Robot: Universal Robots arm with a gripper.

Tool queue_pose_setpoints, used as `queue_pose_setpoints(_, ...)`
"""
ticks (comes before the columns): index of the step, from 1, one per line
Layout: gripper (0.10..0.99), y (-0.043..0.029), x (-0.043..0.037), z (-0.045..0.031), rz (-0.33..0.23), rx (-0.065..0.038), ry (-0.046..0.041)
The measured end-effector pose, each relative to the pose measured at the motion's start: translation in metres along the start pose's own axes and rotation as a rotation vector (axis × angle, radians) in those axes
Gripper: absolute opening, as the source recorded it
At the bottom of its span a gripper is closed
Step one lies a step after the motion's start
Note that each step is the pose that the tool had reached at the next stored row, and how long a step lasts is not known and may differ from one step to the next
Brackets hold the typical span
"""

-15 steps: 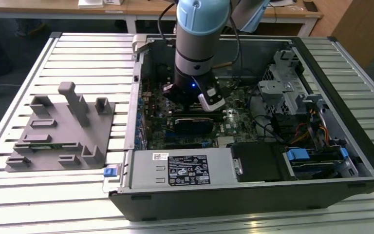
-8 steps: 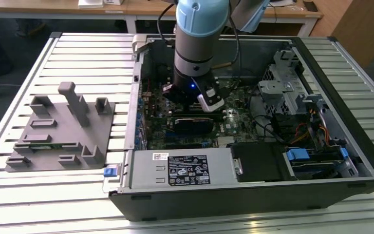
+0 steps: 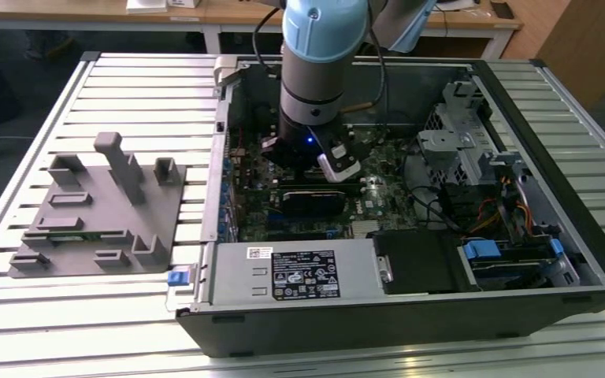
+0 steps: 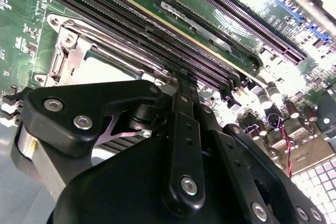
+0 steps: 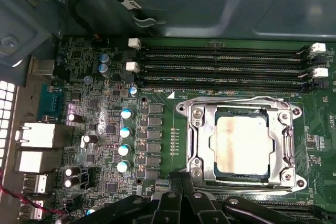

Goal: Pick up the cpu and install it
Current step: 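Install the second cpu locking lever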

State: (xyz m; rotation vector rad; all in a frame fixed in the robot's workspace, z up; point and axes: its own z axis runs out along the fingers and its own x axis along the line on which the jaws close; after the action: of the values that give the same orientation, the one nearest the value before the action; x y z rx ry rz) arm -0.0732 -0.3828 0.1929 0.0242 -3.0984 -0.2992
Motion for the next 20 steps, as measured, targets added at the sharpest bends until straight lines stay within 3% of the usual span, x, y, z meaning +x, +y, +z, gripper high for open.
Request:
queue_pose_setpoints(5,0.106,0.0011,0.0,-0.0037,0.0,0.004,-0.0003)
queue_pose_setpoints(13,0.106,0.0047,0.0006,-0.0219,0.0,0.004,-0.0001)
queue_pose_setpoints(20,0.106,0.0069,0.0009,-0.0332,0.0,0.004,-0.0001)
